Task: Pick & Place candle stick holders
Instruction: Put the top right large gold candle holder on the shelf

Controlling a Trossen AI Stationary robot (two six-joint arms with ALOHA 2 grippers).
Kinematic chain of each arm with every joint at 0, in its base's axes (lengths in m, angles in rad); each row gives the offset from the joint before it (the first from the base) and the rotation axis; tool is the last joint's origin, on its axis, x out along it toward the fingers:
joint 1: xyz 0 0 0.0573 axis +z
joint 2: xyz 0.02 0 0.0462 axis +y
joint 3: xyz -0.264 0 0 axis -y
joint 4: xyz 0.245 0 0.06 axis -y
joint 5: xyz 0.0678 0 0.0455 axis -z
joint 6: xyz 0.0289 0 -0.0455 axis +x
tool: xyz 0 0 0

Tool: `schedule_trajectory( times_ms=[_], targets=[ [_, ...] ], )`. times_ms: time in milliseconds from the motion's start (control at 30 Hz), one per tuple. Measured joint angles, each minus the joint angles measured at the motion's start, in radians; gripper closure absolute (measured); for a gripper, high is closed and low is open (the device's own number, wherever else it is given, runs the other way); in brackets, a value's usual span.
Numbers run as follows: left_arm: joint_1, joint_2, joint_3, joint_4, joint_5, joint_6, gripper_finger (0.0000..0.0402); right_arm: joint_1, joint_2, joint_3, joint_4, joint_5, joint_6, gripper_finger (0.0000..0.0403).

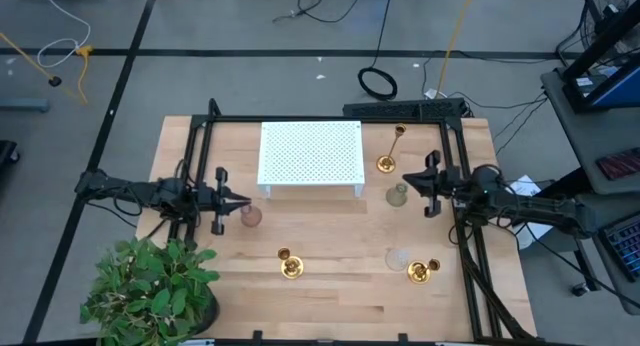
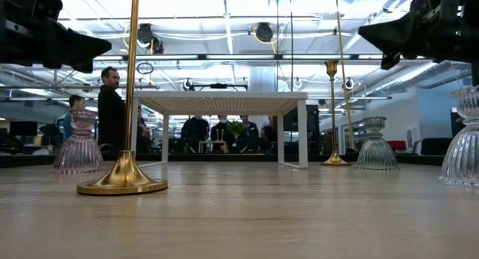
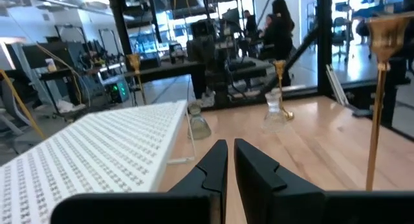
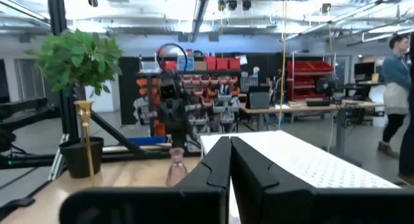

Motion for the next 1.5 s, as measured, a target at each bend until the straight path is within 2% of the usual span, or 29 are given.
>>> schedule_trajectory(
  times_ms=[133, 500, 600, 733, 900, 1033, 1167, 1333, 1500],
  targets=[
    [0.0, 0.0, 0.0, 0.041, -0.008, 0.003, 0.0366, 0.0, 0.051, 0.0, 0.003, 0.058, 0.0, 0.0361],
    [0.0, 0.0, 0.001, 0.118, -0.079, -0.007, 0.0366, 0.0, 0.245, 0.0, 0.145, 0.355, 0.003, 0.0201],
    [0.0, 0.0, 0.011, 0.12, -0.087, -0.002, 0.0358, 0.0, 0.293, 0.0, 0.146, 0.437, 0.005, 0.0178],
    [0.003, 0.0, 0.027, 0.118, -0.088, 0.003, 0.0318, -0.011, 0.349, 0.013, 0.153, 0.513, 0.0, 0.0168],
    [0.027, 0.0, 0.052, 0.115, -0.112, 0.028, 0.0256, -0.065, 0.436, 0.069, 0.112, 0.516, -0.012, 0.0171],
    [0.056, 0.0, 0.094, 0.066, -0.134, 0.021, 0.0224, -0.128, 0.502, 0.109, 0.131, 0.514, -0.02, 0.0171],
    [0.081, 0.018, 0.147, 0.004, -0.134, 0.014, 0.0216, -0.188, 0.553, 0.118, 0.149, 0.507, -0.021, 0.0171],
    [0.106, 0.071, 0.184, -0.003, -0.137, 0.026, 0.0215, -0.266, 0.611, 0.127, 0.244, 0.356, -0.021, 0.0171],
    [0.137, 0.13, 0.19, 0.012, -0.141, 0.027, 0.0215, -0.325, 0.683, 0.127, 0.325, 0.283, -0.022, 0.0172]
  ],
)
